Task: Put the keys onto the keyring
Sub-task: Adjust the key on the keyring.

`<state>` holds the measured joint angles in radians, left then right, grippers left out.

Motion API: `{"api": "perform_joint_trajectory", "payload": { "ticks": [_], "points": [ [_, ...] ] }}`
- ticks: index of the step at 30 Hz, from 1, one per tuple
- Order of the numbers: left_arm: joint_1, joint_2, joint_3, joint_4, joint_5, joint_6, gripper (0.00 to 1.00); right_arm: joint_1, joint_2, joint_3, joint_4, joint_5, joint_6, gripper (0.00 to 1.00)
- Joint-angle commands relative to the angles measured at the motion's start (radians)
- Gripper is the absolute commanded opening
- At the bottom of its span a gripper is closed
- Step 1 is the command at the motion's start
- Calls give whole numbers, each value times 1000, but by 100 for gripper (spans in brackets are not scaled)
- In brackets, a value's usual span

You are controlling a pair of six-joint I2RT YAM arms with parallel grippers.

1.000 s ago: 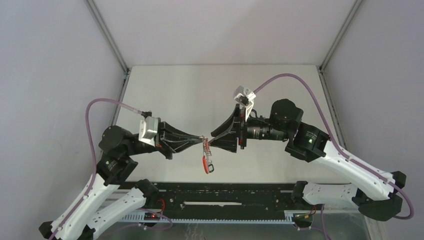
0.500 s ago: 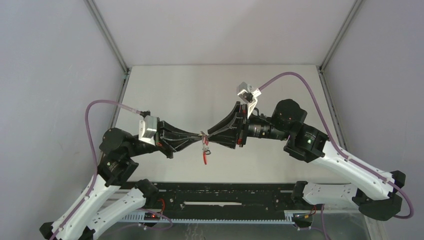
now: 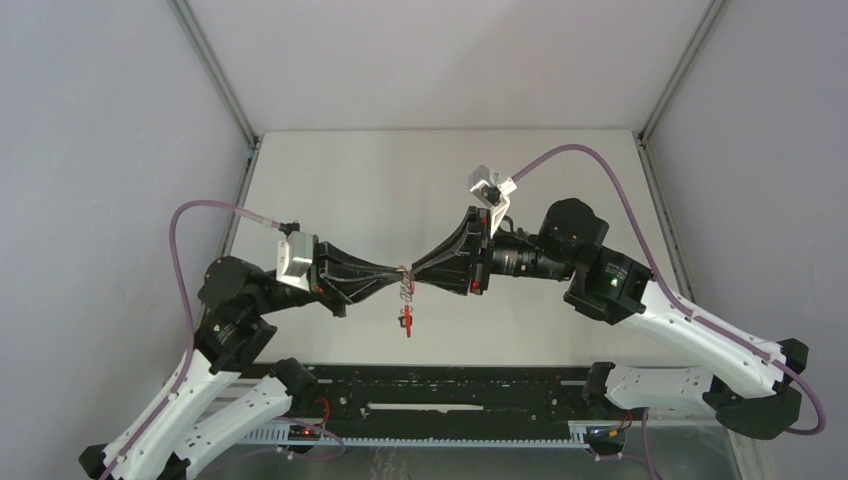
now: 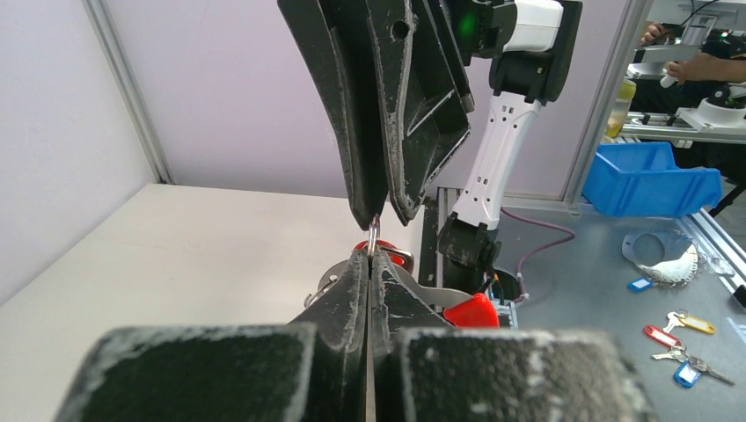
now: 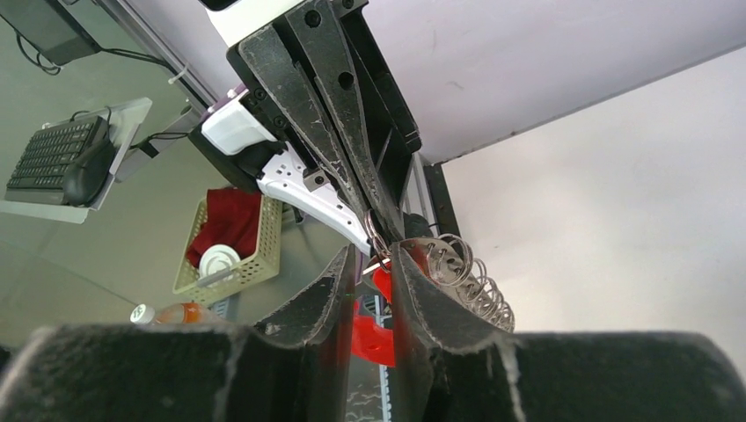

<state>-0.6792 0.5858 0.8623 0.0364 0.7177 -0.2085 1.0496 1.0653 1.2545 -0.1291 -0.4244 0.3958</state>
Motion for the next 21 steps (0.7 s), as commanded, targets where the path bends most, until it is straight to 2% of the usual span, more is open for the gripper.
{"api": "perform_joint_trajectory", "payload": {
  "ticks": [1, 10, 14, 18, 21],
  "points": [
    [6, -13, -12, 33, 13, 4, 0, 7, 4, 5, 30, 19, 1, 33],
    [7, -12, -10, 34, 25, 6, 0, 0, -22, 5, -29, 74, -31, 37],
    [8, -12, -9, 36, 22, 4, 0, 0, -14, 5, -9, 41, -21, 37],
    [8, -14, -11, 32, 17, 9, 0, 2, -3, 5, 15, 2, -10, 27],
    [7, -14, -11, 25, 13, 16, 0, 1, -1, 4, 21, -22, -7, 12]
  ]
}}
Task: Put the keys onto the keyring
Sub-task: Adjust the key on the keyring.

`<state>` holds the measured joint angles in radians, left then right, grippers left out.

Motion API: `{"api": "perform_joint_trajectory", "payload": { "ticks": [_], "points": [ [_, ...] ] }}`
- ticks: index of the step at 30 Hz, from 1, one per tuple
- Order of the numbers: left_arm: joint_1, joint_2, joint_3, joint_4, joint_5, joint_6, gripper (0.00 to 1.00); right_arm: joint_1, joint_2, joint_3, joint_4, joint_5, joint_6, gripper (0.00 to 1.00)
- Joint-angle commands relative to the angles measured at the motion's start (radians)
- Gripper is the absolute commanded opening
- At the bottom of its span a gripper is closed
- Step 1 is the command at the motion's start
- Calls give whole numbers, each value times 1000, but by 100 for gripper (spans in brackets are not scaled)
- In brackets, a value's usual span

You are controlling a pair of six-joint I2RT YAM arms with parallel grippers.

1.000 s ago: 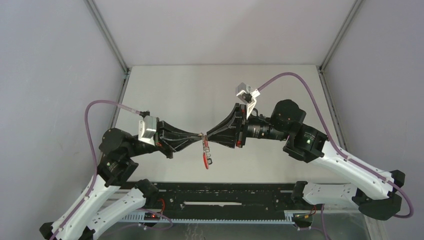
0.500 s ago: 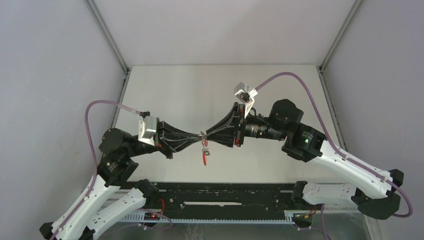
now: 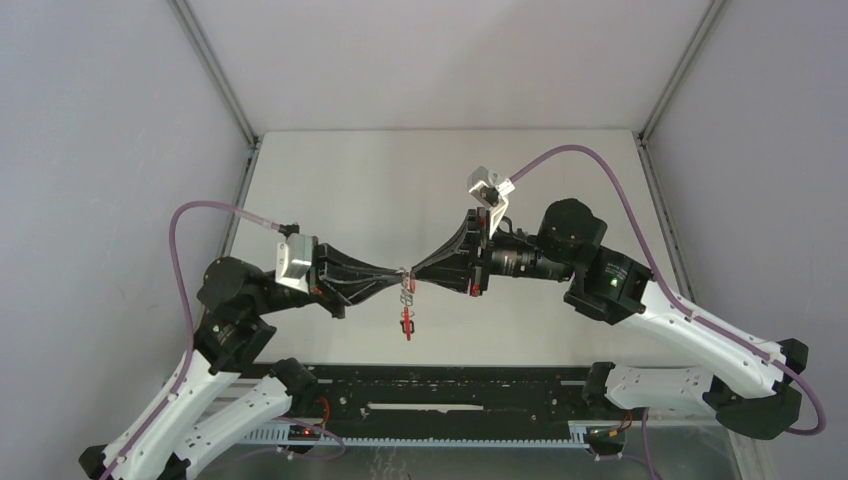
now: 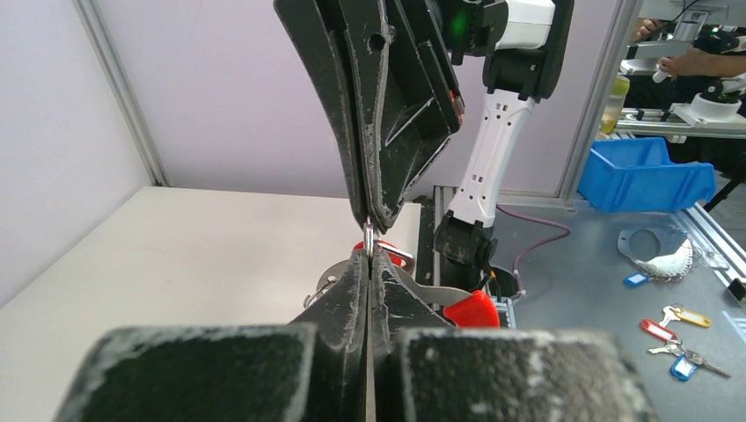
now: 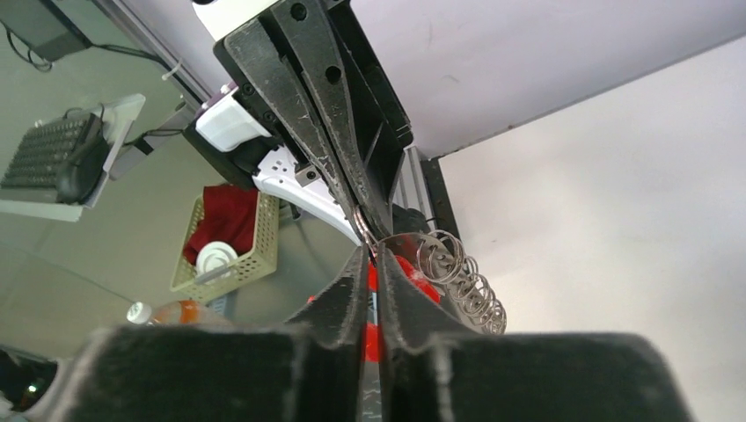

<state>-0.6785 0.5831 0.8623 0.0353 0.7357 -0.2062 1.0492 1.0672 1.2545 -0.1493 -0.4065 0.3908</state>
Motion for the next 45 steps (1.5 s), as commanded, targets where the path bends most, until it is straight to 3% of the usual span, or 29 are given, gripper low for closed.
{"api": "perform_joint_trajectory", "payload": {
  "ticks": [1, 2, 24, 25, 28, 33, 40, 45],
  "points": [
    [8, -13, -12, 26, -7, 16, 0, 2, -3, 4, 42, -47, -1, 5],
    [7, -13, -13, 26, -10, 17, 0, 2, -4, 4, 40, -53, 1, 0],
    [7, -2, 9, 57, -7, 16, 0, -13, -4, -47, 8, -90, 57, 0],
    [7, -2, 10, 57, -5, 17, 0, -17, -5, -47, 11, -95, 60, 2],
    [7, 0, 10, 55, 5, 18, 0, -43, -19, -28, -8, -98, 44, 25],
    [8, 2, 7, 58, 28, 9, 0, -55, -54, 13, 5, -87, -77, 49],
    [8, 7, 12, 51, 59, 4, 0, -49, -22, 25, 90, -139, -159, 54],
    [7, 9, 11, 52, 57, 5, 0, -20, 18, 31, 140, -191, -171, 50]
  ]
}}
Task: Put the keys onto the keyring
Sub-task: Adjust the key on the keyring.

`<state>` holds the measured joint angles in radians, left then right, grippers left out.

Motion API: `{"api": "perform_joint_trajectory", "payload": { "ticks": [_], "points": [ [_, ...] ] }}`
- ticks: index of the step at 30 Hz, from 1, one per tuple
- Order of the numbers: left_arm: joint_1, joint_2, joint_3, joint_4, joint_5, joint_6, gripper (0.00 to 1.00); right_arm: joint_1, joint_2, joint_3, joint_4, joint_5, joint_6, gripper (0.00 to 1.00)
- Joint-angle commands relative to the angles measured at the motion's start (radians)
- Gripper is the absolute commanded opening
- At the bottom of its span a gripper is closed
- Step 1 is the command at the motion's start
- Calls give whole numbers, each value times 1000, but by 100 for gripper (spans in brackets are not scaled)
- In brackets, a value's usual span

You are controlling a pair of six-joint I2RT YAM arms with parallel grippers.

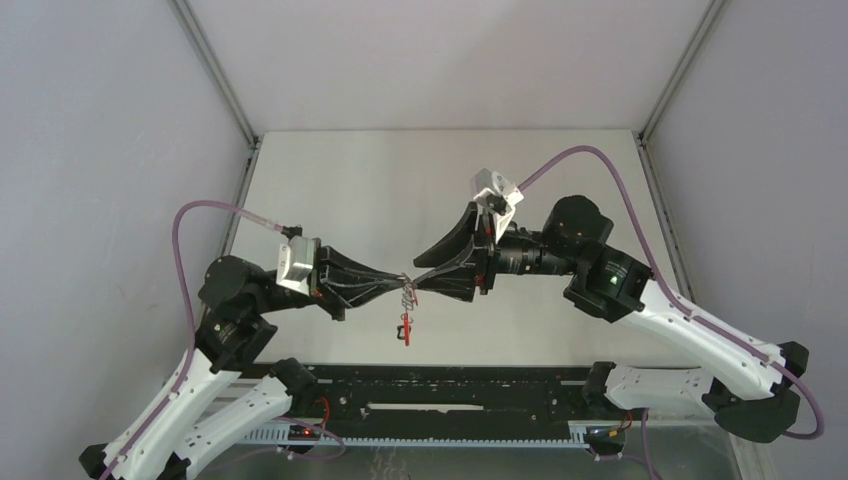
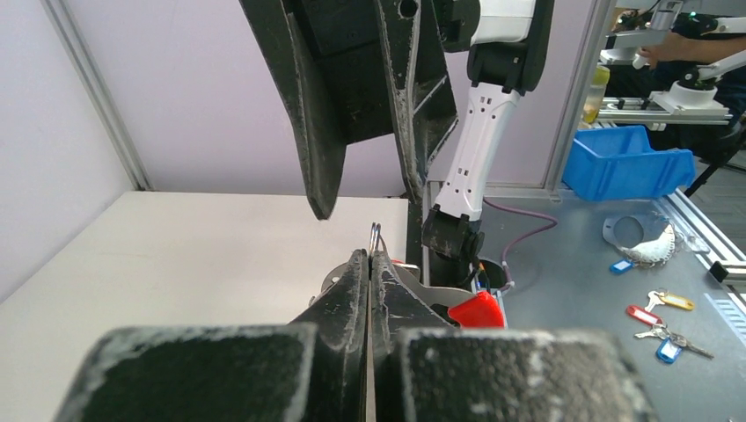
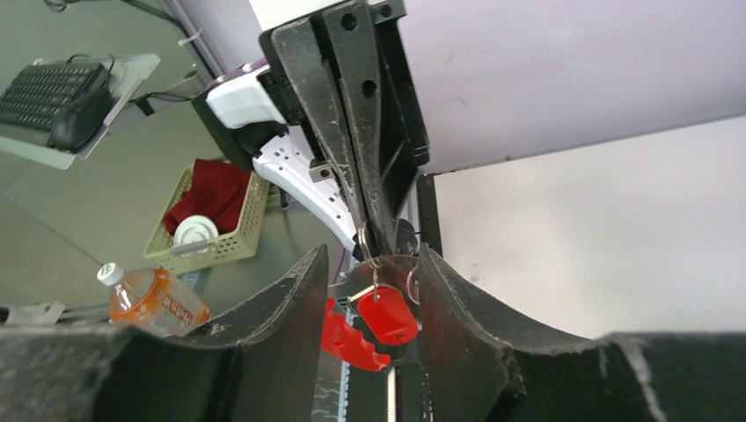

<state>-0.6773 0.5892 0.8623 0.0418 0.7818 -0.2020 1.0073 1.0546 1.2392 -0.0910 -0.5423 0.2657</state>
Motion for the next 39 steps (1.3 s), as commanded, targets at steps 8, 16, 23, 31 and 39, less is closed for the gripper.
{"api": "perform_joint_trajectory", "payload": {
  "ticks": [8, 16, 23, 31, 39],
  "points": [
    [6, -5, 12, 44, 11, -2, 0, 34, 54, 50, 97, -70, -38, 36],
    [5, -10, 4, -8, 7, 41, 0, 30, 45, 56, 43, -60, -40, 0],
    [7, 22, 74, -272, 45, 253, 38, 38, 112, 226, -378, 17, -129, 0],
    [7, 69, 173, -464, 107, 433, 36, 95, 257, 487, -749, 76, -256, 0],
    [6, 98, 203, -504, 164, 475, 31, 139, 382, 652, -917, 61, -297, 0]
  ]
}}
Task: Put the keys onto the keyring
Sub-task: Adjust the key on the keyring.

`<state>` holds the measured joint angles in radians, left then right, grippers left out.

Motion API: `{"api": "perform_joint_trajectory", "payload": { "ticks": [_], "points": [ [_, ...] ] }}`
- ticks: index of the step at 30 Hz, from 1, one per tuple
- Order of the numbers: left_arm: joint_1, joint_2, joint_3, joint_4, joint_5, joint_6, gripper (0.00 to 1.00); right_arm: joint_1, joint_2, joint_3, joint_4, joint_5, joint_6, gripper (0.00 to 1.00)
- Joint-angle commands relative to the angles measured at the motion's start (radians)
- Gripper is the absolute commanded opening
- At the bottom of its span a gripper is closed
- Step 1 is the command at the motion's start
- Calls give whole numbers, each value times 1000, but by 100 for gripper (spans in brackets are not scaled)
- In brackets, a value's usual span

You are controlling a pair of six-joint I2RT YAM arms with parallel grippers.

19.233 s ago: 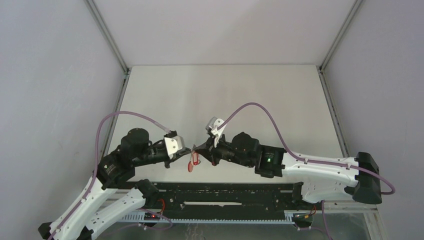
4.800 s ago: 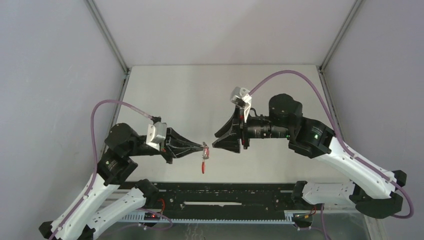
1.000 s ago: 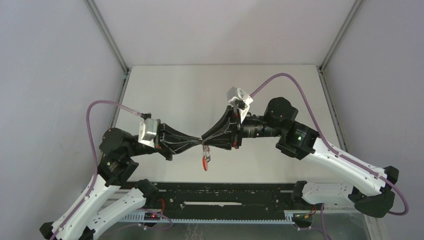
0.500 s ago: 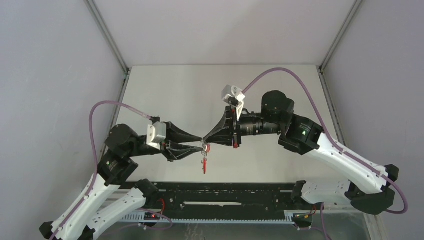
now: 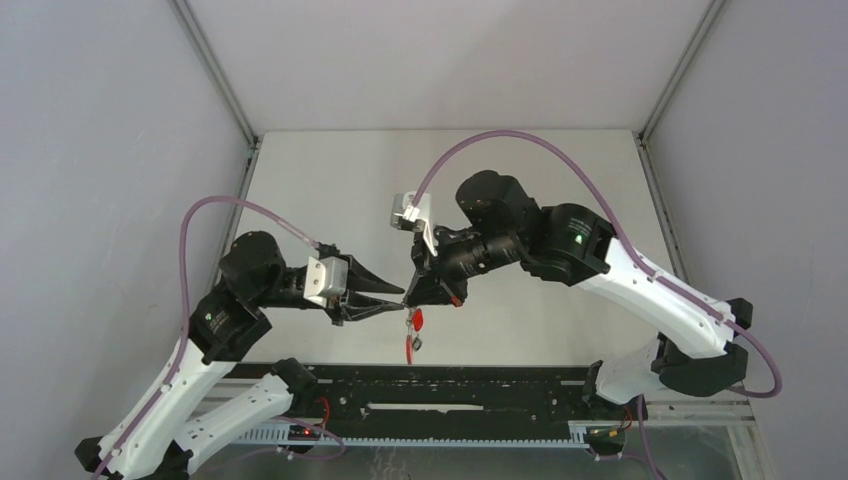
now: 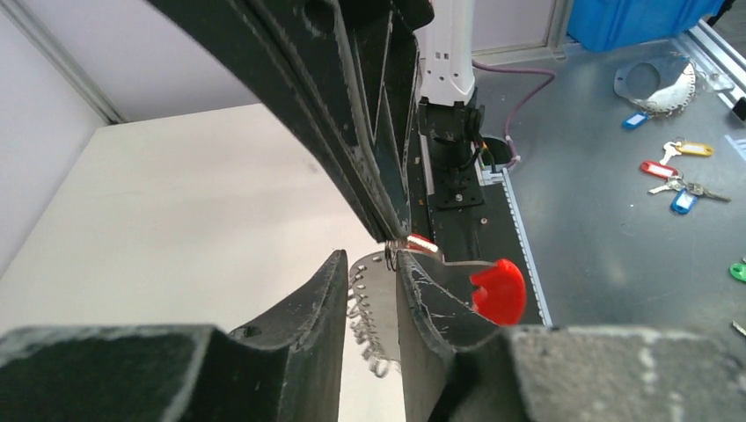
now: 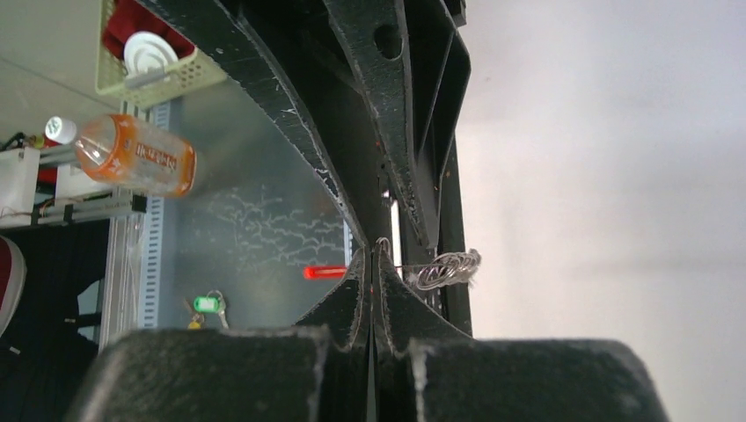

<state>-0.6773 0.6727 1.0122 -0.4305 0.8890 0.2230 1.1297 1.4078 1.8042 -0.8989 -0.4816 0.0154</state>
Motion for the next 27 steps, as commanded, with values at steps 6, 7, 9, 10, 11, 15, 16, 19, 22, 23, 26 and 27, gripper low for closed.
{"api": "perform_joint_trajectory", "payload": {
  "ticks": [6, 7, 9, 10, 11, 15, 16, 19, 22, 23, 26, 27],
  "points": [
    [6, 10, 39, -69, 115, 63, 21, 24, 69, 140, -133, -4, -50, 0],
    [6, 9, 36, -73, 120, 67, 20, 23, 73, 146, -134, -9, -51, 0],
    [6, 8, 33, -80, 126, 72, 17, 24, 87, 160, -137, -23, -51, 0],
    [6, 8, 33, -82, 128, 74, 17, 24, 92, 167, -141, -32, -51, 0],
    [6, 6, 30, -81, 128, 75, 16, 25, 100, 176, -146, -37, -51, 0],
    [6, 5, 28, -73, 123, 74, 15, 35, 140, 226, -189, -44, -64, 0],
    [5, 5, 28, -66, 122, 69, 15, 37, 151, 238, -200, -42, -68, 0],
    [5, 6, 34, -62, 125, 62, 11, 43, 176, 272, -232, -43, -77, 0],
    [5, 4, 34, -63, 125, 64, 4, 48, 193, 293, -256, -39, -82, 0],
    [5, 2, 34, -70, 125, 71, 1, 48, 196, 297, -260, -38, -83, 0],
    [6, 0, 36, -116, 128, 119, 0, 49, 191, 297, -257, -37, -80, 0],
    [6, 0, 34, -130, 128, 132, 0, 50, 190, 301, -257, -35, -79, 0]
  ]
}}
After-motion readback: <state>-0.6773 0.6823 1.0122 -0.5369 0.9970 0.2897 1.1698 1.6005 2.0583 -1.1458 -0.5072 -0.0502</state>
